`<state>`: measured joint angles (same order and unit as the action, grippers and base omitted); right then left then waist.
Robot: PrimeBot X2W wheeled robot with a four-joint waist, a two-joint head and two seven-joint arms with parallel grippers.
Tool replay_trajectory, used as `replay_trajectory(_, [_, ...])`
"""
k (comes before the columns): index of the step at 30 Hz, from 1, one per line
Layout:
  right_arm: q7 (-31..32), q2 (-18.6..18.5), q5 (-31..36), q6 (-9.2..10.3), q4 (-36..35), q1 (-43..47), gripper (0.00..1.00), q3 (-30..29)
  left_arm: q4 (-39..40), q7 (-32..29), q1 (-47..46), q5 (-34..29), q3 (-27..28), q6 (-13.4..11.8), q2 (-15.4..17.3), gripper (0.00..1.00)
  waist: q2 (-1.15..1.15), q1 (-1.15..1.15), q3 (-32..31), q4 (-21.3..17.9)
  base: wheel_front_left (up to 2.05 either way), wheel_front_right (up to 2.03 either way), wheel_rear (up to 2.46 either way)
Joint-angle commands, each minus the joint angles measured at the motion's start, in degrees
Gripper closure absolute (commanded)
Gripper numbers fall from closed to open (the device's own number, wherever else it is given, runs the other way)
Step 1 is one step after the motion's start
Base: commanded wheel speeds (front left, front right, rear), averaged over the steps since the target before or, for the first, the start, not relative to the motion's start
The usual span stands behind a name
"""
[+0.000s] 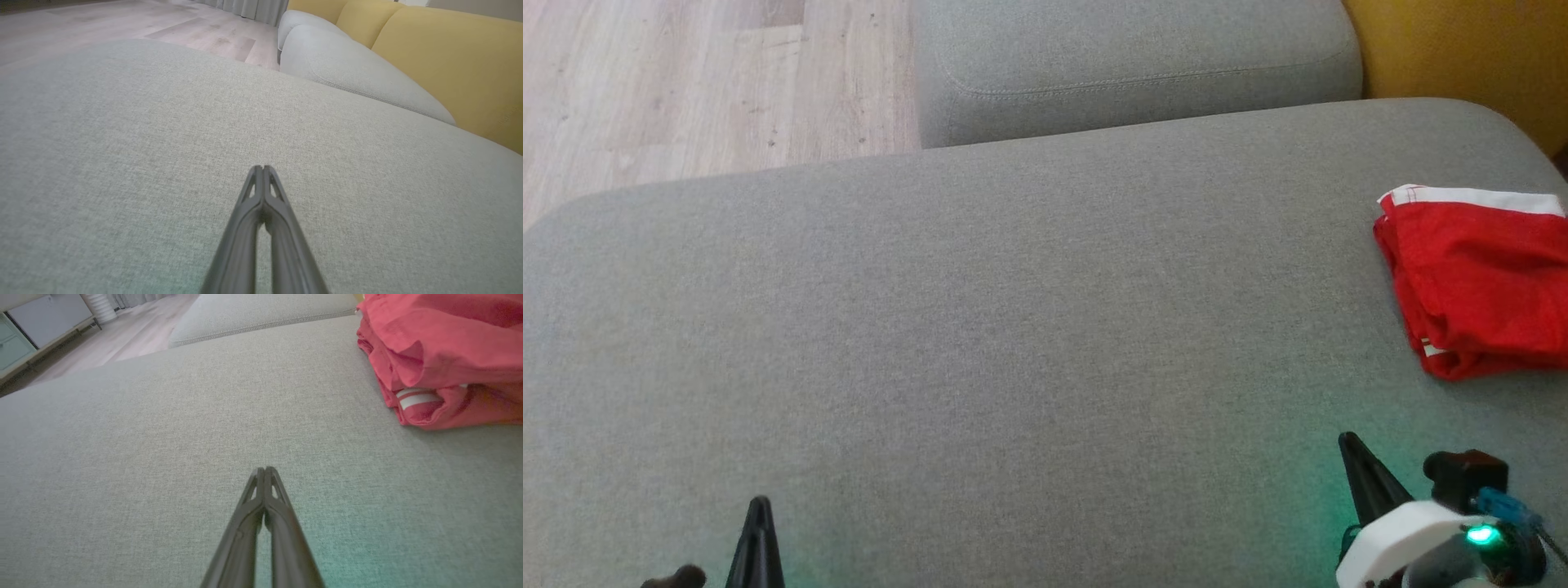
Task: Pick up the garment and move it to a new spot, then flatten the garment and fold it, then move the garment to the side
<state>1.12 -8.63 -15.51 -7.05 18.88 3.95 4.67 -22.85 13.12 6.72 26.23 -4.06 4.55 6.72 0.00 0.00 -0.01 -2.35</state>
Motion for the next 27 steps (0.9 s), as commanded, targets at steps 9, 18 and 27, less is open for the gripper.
replay_trajectory(9, [0.6, 0.2, -6.6, -0.05, -2.2, -2.9, 1.00, -1.4, 2.3, -1.5, -2.6, 5.6, 1.2, 0.3, 0.1, 1.00, 0.00, 0.00, 0.0, 0.2, 0.00, 0.00, 0.00])
replay_trajectory(18, [1.0, 0.7, -12.3, -0.08, -2.4, -3.5, 1.00, -2.2, 2.8, -2.9, -3.5, 10.5, 2.0, 0.6, -0.3, 1.00, 0.00, 0.00, 0.0, 0.4, 0.00, 0.00, 0.00])
replay_trajectory(27, [1.4, 1.1, -18.0, -0.12, -2.6, -4.1, 1.00, -3.0, 3.4, -4.4, -4.3, 15.4, 2.8, 0.8, -0.6, 1.00, 0.00, 0.00, 0.0, 0.5, 0.00, 0.00, 0.00])
